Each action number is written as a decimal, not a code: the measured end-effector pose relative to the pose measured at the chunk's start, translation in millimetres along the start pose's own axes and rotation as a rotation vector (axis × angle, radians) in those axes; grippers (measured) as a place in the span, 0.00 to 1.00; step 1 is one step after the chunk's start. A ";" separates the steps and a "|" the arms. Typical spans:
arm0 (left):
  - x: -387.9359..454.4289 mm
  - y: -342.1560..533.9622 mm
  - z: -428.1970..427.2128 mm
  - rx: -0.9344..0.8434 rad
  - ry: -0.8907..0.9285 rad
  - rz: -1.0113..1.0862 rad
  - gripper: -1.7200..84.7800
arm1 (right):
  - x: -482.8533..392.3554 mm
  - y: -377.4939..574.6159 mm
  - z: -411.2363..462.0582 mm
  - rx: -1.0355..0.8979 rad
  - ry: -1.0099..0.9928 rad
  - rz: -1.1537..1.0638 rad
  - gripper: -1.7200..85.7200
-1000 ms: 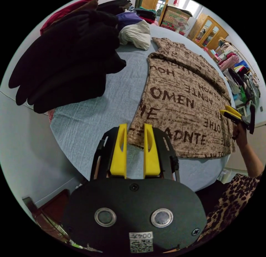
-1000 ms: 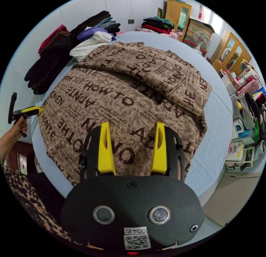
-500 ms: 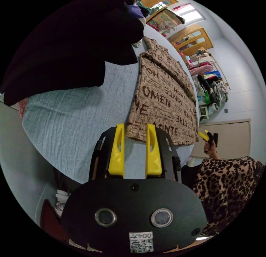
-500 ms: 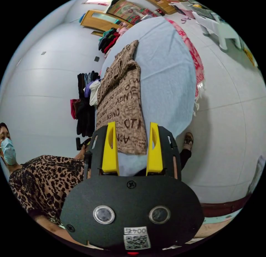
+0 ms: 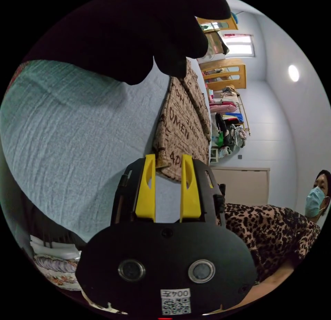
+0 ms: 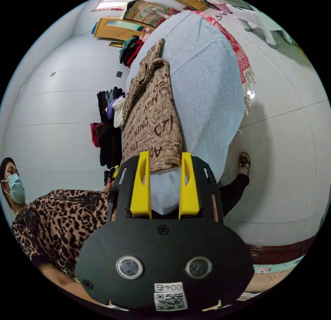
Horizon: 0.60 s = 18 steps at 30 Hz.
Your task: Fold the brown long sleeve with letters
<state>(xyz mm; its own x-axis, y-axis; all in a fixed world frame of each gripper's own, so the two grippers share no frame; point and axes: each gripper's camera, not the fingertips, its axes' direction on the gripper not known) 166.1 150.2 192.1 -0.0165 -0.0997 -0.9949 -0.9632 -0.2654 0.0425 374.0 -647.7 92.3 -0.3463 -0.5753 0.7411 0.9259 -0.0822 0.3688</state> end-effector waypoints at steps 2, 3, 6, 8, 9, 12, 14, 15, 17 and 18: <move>3.0 -4.9 -6.9 -0.013 -0.033 0.013 0.14 | 0.8 3.0 3.5 -0.009 0.003 0.003 0.20; 3.3 -5.8 -9.5 -0.012 -0.047 0.015 0.14 | 1.2 4.0 3.7 -0.007 0.006 0.005 0.20; -1.8 -9.9 -24.0 -0.010 -0.100 -0.002 0.13 | 8.4 9.5 2.5 0.013 -0.007 0.030 0.20; -2.6 -16.7 -29.1 -0.018 -0.086 0.000 0.13 | 13.4 12.7 3.2 0.025 -0.018 0.060 0.20; -1.7 -19.3 -28.9 -0.028 -0.086 0.004 0.12 | 13.6 13.1 4.0 0.024 -0.017 0.064 0.20; 2.6 -32.5 -28.7 -0.075 -0.112 0.016 0.09 | 5.8 13.0 7.9 0.003 -0.005 0.049 0.19; 5.3 -39.1 -35.7 -0.082 -0.099 0.004 0.07 | -7.6 12.5 2.3 0.008 0.013 0.048 0.19; 7.5 -39.9 -39.6 -0.070 -0.086 0.009 0.07 | -12.4 12.4 -1.2 0.014 0.008 0.042 0.19; 21.2 -43.0 -61.0 -0.014 -0.012 0.045 0.06 | -36.3 11.5 -23.4 0.051 -0.007 0.006 0.19; 25.4 -43.8 -67.2 -0.005 0.000 0.054 0.06 | -43.2 11.1 -30.1 0.058 -0.006 -0.005 0.19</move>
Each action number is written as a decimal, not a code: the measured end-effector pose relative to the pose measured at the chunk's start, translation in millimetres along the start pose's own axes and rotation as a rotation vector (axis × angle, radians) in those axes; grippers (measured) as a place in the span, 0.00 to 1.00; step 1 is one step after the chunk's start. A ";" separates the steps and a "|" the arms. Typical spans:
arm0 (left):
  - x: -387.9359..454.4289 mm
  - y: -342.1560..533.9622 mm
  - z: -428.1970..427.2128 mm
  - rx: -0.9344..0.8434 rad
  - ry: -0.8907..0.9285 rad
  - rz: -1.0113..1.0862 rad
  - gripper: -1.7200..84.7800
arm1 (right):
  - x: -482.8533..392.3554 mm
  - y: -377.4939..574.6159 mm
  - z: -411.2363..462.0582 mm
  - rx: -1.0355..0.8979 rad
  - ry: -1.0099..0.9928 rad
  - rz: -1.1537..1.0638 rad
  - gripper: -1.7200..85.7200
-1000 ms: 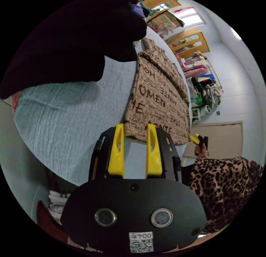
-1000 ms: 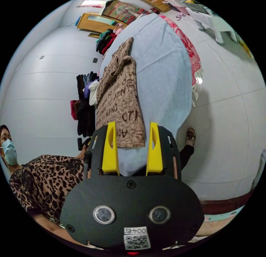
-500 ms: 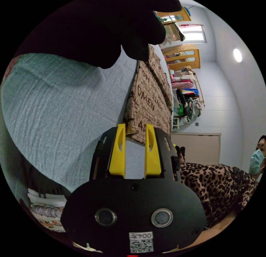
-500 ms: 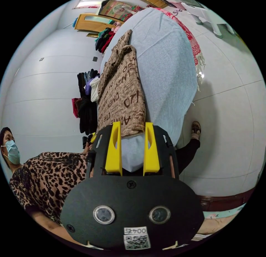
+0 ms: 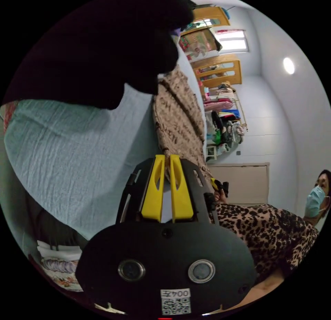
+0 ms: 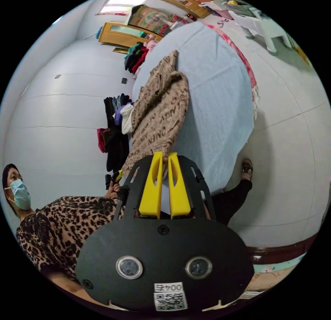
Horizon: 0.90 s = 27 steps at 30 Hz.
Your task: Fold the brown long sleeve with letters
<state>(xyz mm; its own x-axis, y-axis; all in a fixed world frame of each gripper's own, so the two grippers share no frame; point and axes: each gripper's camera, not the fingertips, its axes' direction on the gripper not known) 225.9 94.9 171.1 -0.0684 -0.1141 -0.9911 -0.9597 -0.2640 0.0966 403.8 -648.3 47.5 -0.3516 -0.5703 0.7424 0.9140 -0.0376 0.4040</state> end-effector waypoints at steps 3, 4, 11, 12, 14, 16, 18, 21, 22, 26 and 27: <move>22.9 -2.2 -30.9 0.027 0.013 0.054 0.05 | -36.2 0.1 -33.2 0.010 0.032 -0.061 0.18; 29.8 -1.5 -42.4 0.032 -0.001 0.065 0.05 | -49.5 3.6 -46.2 0.016 0.051 -0.083 0.18; 29.7 24.0 -96.2 0.022 0.023 0.021 0.05 | -71.1 67.0 -105.8 0.009 0.065 -0.039 0.16; 26.0 27.8 -96.8 0.009 0.025 0.005 0.05 | -67.3 74.4 -107.0 0.004 0.061 -0.017 0.16; 6.6 41.7 -91.5 -0.044 0.037 -0.084 0.05 | -49.5 100.4 -107.0 -0.006 0.045 0.083 0.15; -6.1 48.1 -86.8 -0.035 0.071 -0.153 0.05 | -42.4 110.4 -106.4 0.017 0.006 0.139 0.14; -11.6 45.8 -80.6 -0.016 0.131 -0.198 0.05 | -45.7 108.3 -104.7 0.031 -0.026 0.158 0.13; -1.4 23.9 -78.8 0.051 0.219 -0.209 0.05 | -66.9 82.7 -114.7 0.058 -0.047 0.139 0.12; 6.2 10.5 -81.1 0.085 0.252 -0.208 0.05 | -77.7 66.9 -122.9 0.069 -0.044 0.122 0.11; 31.6 -43.2 -86.1 0.227 0.333 -0.211 0.05 | -114.7 -4.4 -150.1 0.088 -0.045 0.059 0.08; 34.0 -51.9 -85.4 0.246 0.347 -0.213 0.05 | -119.2 -16.2 -152.6 0.087 -0.053 0.052 0.08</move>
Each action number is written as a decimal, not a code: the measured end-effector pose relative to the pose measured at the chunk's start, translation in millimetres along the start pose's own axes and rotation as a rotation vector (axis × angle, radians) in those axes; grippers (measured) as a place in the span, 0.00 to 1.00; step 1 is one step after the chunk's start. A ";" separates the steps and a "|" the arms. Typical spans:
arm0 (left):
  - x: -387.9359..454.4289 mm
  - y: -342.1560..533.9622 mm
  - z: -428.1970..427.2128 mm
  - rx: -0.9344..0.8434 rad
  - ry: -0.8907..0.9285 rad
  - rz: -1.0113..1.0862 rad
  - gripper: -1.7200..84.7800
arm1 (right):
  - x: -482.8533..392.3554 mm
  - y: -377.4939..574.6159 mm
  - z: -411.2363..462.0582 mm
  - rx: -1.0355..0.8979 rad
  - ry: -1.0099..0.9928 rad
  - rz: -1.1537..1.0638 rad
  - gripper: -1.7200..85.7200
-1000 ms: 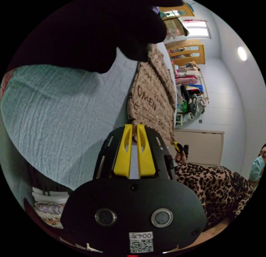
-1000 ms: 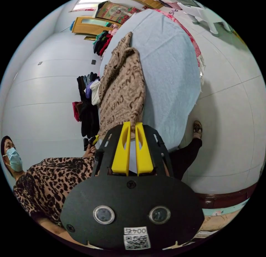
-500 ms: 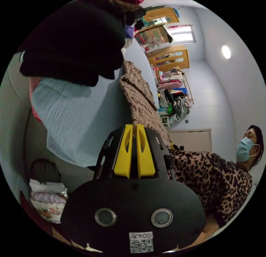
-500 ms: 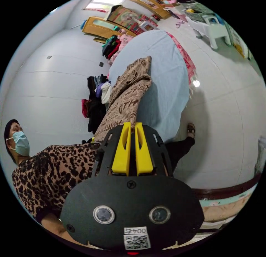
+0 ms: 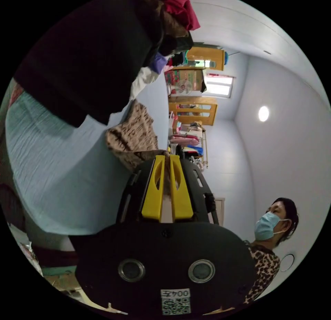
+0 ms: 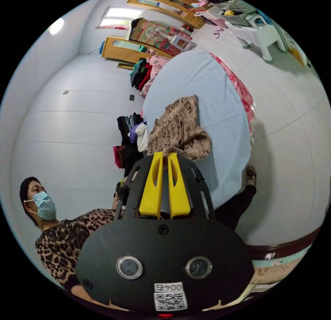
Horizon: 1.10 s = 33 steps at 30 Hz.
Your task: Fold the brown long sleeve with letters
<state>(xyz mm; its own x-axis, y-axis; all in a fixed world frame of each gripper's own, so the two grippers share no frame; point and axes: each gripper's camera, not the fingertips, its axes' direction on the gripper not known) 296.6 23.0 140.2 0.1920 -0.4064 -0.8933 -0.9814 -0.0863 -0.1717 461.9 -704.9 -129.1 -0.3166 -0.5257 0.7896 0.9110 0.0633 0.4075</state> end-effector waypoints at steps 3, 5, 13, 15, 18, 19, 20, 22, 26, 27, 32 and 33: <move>17.3 -40.3 29.2 0.048 0.007 0.024 0.05 | -28.0 -62.9 5.8 -0.036 0.019 -0.052 0.05; 32.0 -74.1 60.3 0.061 -0.066 0.071 0.05 | -46.8 -115.0 20.2 -0.080 0.078 -0.086 0.03; 15.7 -166.1 157.3 0.100 -0.204 0.014 0.05 | -62.8 -256.9 77.4 -0.209 0.166 -0.066 0.02; 0.6 -181.5 175.1 0.102 -0.235 -0.029 0.05 | -60.6 -279.7 91.8 -0.247 0.178 -0.050 0.02; -22.5 -198.3 200.3 0.123 -0.265 -0.090 0.05 | -56.4 -309.0 112.0 -0.302 0.181 -0.019 0.02; -30.7 -202.8 210.1 0.134 -0.264 -0.108 0.05 | -55.6 -318.0 117.2 -0.314 0.183 -0.008 0.02; -38.0 -206.8 219.7 0.143 -0.264 -0.123 0.05 | -55.6 -326.2 121.6 -0.328 0.179 0.000 0.02; -47.2 -212.4 232.7 0.154 -0.273 -0.137 0.06 | -56.9 -337.1 126.2 -0.344 0.172 0.012 0.02; -70.0 -221.7 258.9 0.179 -0.290 -0.166 0.06 | -65.4 -355.9 136.8 -0.386 0.170 0.036 0.03; -73.0 -222.2 262.4 0.182 -0.293 -0.168 0.06 | -66.6 -357.8 138.5 -0.391 0.170 0.042 0.04; -96.5 -216.2 292.5 0.270 -0.226 -0.168 0.11 | -82.6 -367.7 134.1 -0.357 0.191 0.111 0.12; -98.4 -213.9 294.6 0.292 -0.214 -0.171 0.11 | -86.1 -368.6 129.1 -0.328 0.210 0.125 0.14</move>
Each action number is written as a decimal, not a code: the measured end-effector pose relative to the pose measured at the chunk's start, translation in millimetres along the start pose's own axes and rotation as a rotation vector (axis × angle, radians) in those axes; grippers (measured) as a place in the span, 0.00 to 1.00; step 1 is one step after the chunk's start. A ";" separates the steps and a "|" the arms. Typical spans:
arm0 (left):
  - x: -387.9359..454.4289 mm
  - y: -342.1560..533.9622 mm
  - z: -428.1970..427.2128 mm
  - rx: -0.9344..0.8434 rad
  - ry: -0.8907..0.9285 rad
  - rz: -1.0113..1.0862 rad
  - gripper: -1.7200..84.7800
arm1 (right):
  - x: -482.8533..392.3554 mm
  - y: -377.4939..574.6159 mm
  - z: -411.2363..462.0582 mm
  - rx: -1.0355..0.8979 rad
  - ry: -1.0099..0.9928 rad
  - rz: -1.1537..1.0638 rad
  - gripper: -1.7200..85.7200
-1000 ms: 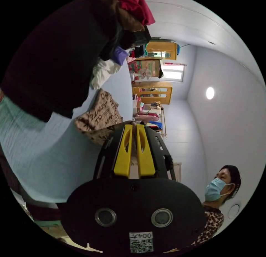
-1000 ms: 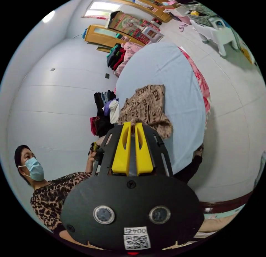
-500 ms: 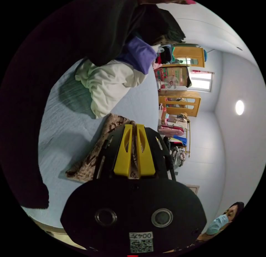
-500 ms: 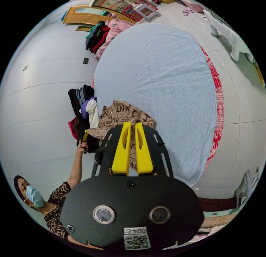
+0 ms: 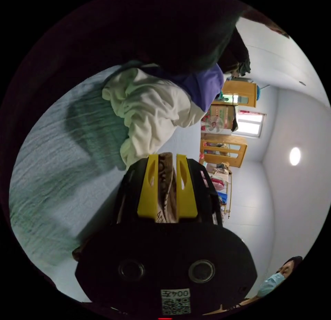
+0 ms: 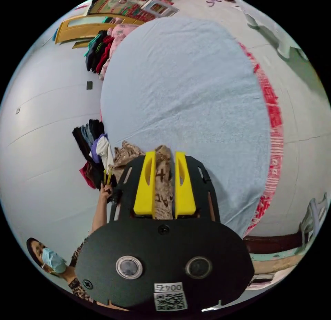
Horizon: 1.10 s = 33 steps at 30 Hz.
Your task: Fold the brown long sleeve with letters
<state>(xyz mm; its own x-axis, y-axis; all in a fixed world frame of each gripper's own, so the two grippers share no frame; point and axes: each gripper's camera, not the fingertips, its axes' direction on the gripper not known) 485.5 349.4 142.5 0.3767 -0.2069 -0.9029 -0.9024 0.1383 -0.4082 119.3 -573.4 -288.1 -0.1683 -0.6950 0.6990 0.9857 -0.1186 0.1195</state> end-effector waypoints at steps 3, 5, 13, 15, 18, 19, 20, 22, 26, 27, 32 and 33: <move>-1.1 15.5 8.0 0.073 0.018 0.017 0.12 | -31.6 14.3 -26.3 0.091 0.078 -0.022 0.17; 14.0 34.3 14.9 0.107 -0.045 0.116 0.11 | -80.3 34.4 -30.0 0.100 0.157 -0.120 0.18; 77.1 180.4 104.8 -0.247 -0.442 0.762 0.10 | -246.2 160.9 101.7 -0.218 0.536 -0.519 0.21; 73.6 218.8 126.5 -0.293 -0.569 0.886 0.10 | -265.2 178.4 135.7 -0.293 0.634 -0.549 0.22; 54.4 262.8 168.2 -0.382 -0.804 1.029 0.10 | -288.1 185.6 177.7 -0.403 0.822 -0.530 0.22; 46.0 271.9 182.3 -0.420 -0.835 1.050 0.10 | -295.8 183.8 188.7 -0.435 0.868 -0.525 0.22; 43.9 277.2 185.5 -0.375 -0.820 1.053 0.10 | -303.2 180.1 195.4 -0.461 0.890 -0.512 0.22; 39.7 277.7 194.5 -0.392 -0.803 1.010 0.10 | -313.6 174.4 198.7 -0.487 0.912 -0.478 0.22; 31.2 276.5 211.8 -0.440 -0.765 0.960 0.10 | -332.2 173.2 194.0 -0.535 0.889 -0.475 0.21; 30.1 277.1 214.0 -0.444 -0.763 0.963 0.10 | -334.2 174.0 192.3 -0.533 0.882 -0.475 0.21; 20.1 282.4 229.3 -0.458 -0.747 0.962 0.10 | -355.9 186.7 191.7 -0.475 0.909 -0.445 0.22; 18.9 282.4 230.5 -0.460 -0.744 0.959 0.10 | -358.3 187.1 192.1 -0.479 0.912 -0.444 0.22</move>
<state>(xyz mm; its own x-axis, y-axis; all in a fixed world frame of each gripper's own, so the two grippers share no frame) 286.0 607.8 -20.9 -0.5641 0.3935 -0.7259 -0.8082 -0.4433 0.3877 363.9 -210.3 -380.8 -0.6354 -0.7596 -0.1392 0.7698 -0.6088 -0.1916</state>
